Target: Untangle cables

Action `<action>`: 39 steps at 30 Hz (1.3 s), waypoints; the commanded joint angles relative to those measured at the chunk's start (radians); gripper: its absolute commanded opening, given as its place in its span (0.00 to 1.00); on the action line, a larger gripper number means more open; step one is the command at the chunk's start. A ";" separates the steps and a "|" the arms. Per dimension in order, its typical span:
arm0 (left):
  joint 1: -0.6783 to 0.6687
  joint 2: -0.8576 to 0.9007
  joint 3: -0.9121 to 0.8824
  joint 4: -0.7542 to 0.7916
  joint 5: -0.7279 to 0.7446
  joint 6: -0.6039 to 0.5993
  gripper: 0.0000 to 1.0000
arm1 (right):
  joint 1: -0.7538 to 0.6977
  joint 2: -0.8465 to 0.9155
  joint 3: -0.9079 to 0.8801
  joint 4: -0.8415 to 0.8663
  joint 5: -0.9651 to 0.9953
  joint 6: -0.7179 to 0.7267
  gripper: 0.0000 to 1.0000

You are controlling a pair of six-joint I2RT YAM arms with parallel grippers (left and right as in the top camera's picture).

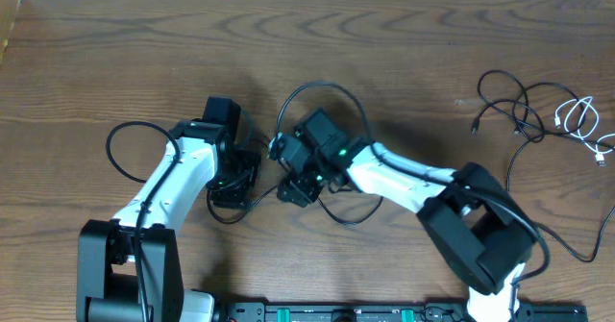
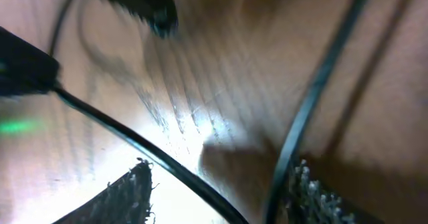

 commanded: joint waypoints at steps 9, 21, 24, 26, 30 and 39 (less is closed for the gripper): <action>0.004 0.005 -0.011 -0.002 -0.016 0.072 0.68 | 0.015 -0.023 0.002 -0.003 0.254 0.052 0.01; 0.095 0.004 -0.010 0.362 0.781 0.966 0.74 | -0.219 -0.233 0.002 -0.048 0.370 0.196 0.01; 0.094 0.005 -0.010 0.353 0.731 0.966 0.78 | -0.283 -0.247 0.002 -0.058 0.436 0.274 0.01; 0.093 0.005 -0.010 0.330 0.678 0.973 0.78 | -0.330 -0.247 0.002 -0.080 0.492 0.330 0.01; 0.093 0.005 -0.010 0.275 0.550 0.973 0.78 | -0.422 -0.245 0.002 -0.141 0.583 0.376 0.01; 0.093 0.005 -0.010 0.161 0.270 0.973 0.85 | -0.633 -0.245 0.001 -0.209 0.657 0.375 0.06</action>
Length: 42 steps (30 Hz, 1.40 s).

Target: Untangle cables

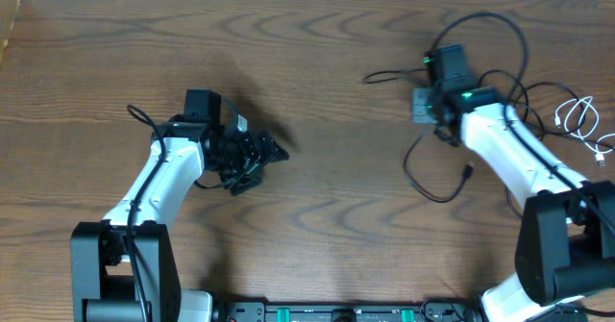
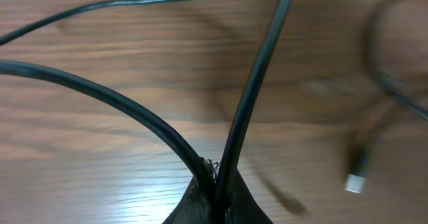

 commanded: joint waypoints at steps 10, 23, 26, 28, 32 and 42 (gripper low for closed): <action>0.002 0.004 -0.001 -0.005 -0.215 0.019 0.98 | -0.119 -0.006 0.000 -0.013 0.039 0.021 0.21; 0.000 0.004 -0.001 -0.001 -0.216 0.020 0.98 | -0.119 -0.006 0.000 -0.092 0.039 0.021 0.99; 0.000 0.004 -0.001 -0.001 -0.216 0.020 0.98 | -0.119 -0.006 0.000 -0.093 0.039 0.022 0.99; 0.000 0.004 -0.001 -0.001 -0.216 0.020 0.98 | -0.119 -0.006 0.000 -0.092 0.039 0.021 0.99; 0.000 0.004 -0.001 -0.001 -0.216 0.020 0.98 | -0.119 -0.006 0.000 -0.093 0.039 0.021 0.99; 0.000 0.004 -0.001 -0.001 -0.216 0.020 0.98 | -0.119 -0.006 0.000 -0.093 0.039 0.021 0.99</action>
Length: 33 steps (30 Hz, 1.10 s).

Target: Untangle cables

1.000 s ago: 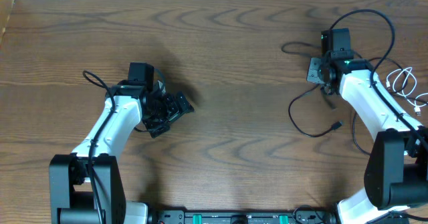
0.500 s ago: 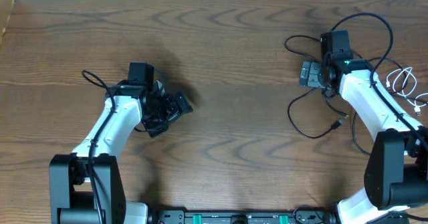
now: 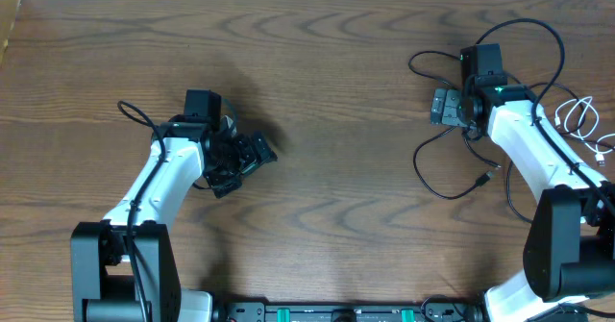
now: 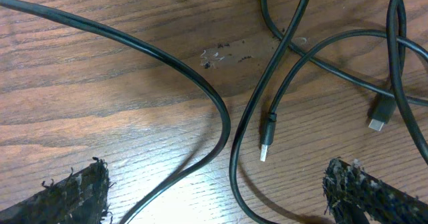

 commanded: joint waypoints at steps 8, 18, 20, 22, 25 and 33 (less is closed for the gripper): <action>0.000 0.004 -0.001 0.000 -0.013 0.017 0.99 | -0.006 -0.006 0.000 -0.001 0.010 0.005 0.99; 0.000 0.004 -0.001 0.000 -0.013 0.017 0.98 | -0.006 -0.006 0.000 -0.001 0.010 0.005 0.99; 0.000 0.004 -0.001 0.000 -0.013 0.017 0.98 | -0.006 -0.006 0.000 -0.001 0.010 0.005 0.99; 0.000 0.004 -0.001 0.000 -0.013 0.017 0.98 | -0.006 -0.006 0.000 -0.001 0.010 0.005 0.99; 0.000 0.004 -0.001 0.000 -0.013 0.017 0.98 | -0.006 -0.006 0.000 -0.001 0.010 0.005 0.99; 0.000 0.004 -0.001 0.000 -0.013 0.017 0.99 | -0.006 -0.006 0.000 -0.001 0.010 0.005 0.99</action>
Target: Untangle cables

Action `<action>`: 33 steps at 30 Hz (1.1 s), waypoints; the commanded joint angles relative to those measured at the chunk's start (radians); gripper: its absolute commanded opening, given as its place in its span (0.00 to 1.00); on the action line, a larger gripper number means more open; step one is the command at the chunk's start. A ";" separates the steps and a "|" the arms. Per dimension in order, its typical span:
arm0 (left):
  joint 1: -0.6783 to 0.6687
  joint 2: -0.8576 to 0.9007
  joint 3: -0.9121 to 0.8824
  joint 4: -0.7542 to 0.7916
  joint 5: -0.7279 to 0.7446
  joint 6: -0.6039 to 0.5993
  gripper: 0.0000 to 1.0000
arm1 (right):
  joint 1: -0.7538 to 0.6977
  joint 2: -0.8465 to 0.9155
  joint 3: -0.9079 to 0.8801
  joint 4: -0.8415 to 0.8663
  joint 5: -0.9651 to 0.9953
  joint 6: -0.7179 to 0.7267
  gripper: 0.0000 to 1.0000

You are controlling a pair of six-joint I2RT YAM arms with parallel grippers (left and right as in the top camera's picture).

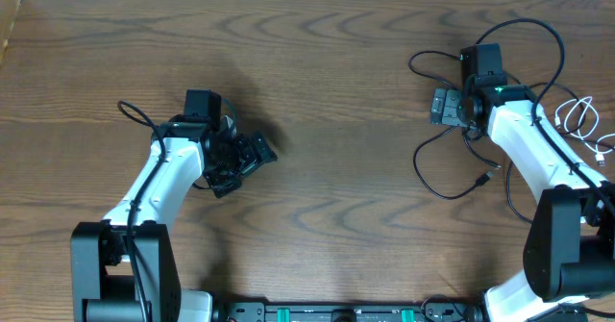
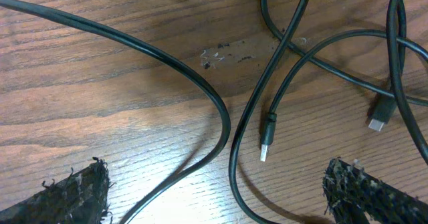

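Note:
A thin black cable [image 1: 420, 168] lies loose in loops at the right of the table, one plug [image 1: 487, 176] pointing right. My right gripper [image 1: 444, 106] hovers over it, open. In the right wrist view its frayed black fingertips [image 2: 73, 194] stand far apart at the bottom corners, nothing between them but cable strands [image 2: 224, 117] flat on the wood and a small metal plug [image 2: 266, 140]. A second plug [image 2: 380, 117] lies to the right, among crossing strands. My left gripper [image 1: 252, 156] is at the left-middle, fingers seemingly apart and empty.
A coiled white cable [image 1: 579, 120] lies at the far right edge, next to more black loops [image 1: 538, 43] behind my right arm. The wooden table [image 1: 336, 72] stretches between the two arms. A dark rail runs along the near edge.
Both grippers were together at mid-table on a tangle of black cable. Then my right gripper was shut on the cable over at the right, and the left arm stood back at the left, empty. After that the right gripper was open with the cable lying under it, as now.

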 commanded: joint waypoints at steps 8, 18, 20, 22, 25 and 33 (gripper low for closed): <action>0.000 0.004 -0.001 0.000 -0.013 0.018 0.99 | 0.000 -0.023 0.000 -0.002 0.010 0.005 0.99; 0.000 0.004 -0.001 0.000 -0.013 0.017 0.99 | 0.079 -0.206 0.000 -0.002 0.010 0.005 0.99; 0.000 0.004 -0.001 0.000 -0.013 0.018 0.99 | 0.104 -0.257 0.000 -0.002 0.010 0.005 0.99; 0.000 0.004 -0.001 0.000 -0.013 0.018 0.99 | 0.124 -0.298 0.000 -0.002 0.010 0.005 0.99; 0.000 0.004 -0.001 0.000 -0.013 0.018 0.99 | 0.146 -0.354 0.000 -0.002 0.010 0.005 0.99; 0.000 0.004 -0.001 0.000 -0.013 0.018 0.99 | 0.156 -0.500 0.000 -0.004 0.010 0.005 0.99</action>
